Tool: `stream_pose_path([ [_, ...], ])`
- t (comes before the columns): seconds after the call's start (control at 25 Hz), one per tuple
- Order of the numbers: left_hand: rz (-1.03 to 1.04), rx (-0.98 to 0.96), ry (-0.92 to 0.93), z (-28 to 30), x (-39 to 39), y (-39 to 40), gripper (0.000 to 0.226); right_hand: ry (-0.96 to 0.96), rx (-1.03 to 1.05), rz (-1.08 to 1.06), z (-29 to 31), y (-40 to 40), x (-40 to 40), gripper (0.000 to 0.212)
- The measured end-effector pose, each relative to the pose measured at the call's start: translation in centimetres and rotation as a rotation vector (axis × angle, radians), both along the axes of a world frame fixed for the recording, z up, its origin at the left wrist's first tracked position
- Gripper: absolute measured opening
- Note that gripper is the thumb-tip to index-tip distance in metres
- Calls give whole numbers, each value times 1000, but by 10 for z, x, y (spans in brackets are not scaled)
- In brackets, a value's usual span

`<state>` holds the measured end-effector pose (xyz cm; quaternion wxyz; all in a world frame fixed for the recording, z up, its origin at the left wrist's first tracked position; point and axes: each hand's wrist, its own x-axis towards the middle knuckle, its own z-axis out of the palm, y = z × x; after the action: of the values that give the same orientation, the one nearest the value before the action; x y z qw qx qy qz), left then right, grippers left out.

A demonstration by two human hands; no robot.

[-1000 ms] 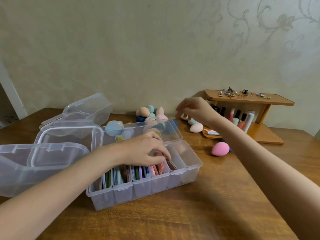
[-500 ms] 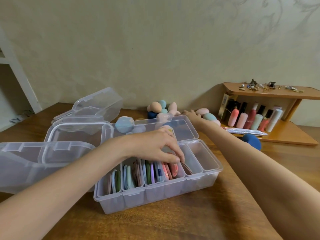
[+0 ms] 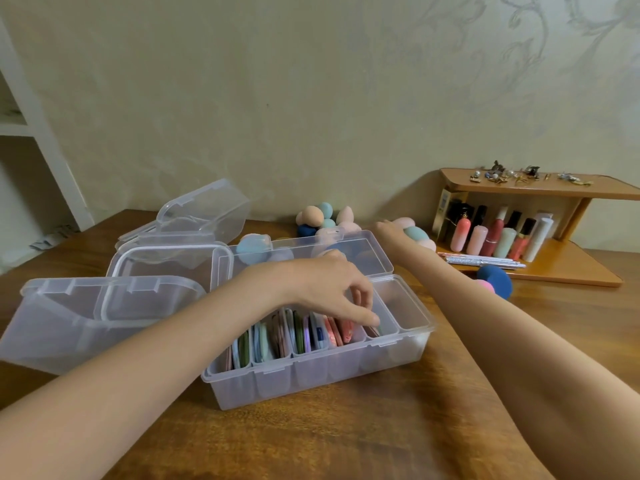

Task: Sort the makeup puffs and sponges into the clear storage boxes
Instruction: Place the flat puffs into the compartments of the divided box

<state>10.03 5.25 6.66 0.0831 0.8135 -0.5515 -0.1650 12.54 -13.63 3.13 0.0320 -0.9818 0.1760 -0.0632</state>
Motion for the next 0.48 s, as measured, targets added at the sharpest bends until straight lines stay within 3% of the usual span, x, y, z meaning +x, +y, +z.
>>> stream_pose_path([
  [0.16,45,-11,-82,-7,-6,-9,27,-333,414,77,-3,-11,3,7],
  [0.24,54,-30,-72,-8,-6,-10,22,-518,648,75,13,-22,-10,23],
  [0.32,54,-63,-8,-8,-4,-7,13,-615,778,120,28,-30,-23,24],
  [0.4,57,-65,12,-6,-4,-4,12,-512,670,129,39,-31,-30,11],
  [0.48,53,-57,-5,-3,-7,-3,14,-298,426,113,37,-30,-34,19],
])
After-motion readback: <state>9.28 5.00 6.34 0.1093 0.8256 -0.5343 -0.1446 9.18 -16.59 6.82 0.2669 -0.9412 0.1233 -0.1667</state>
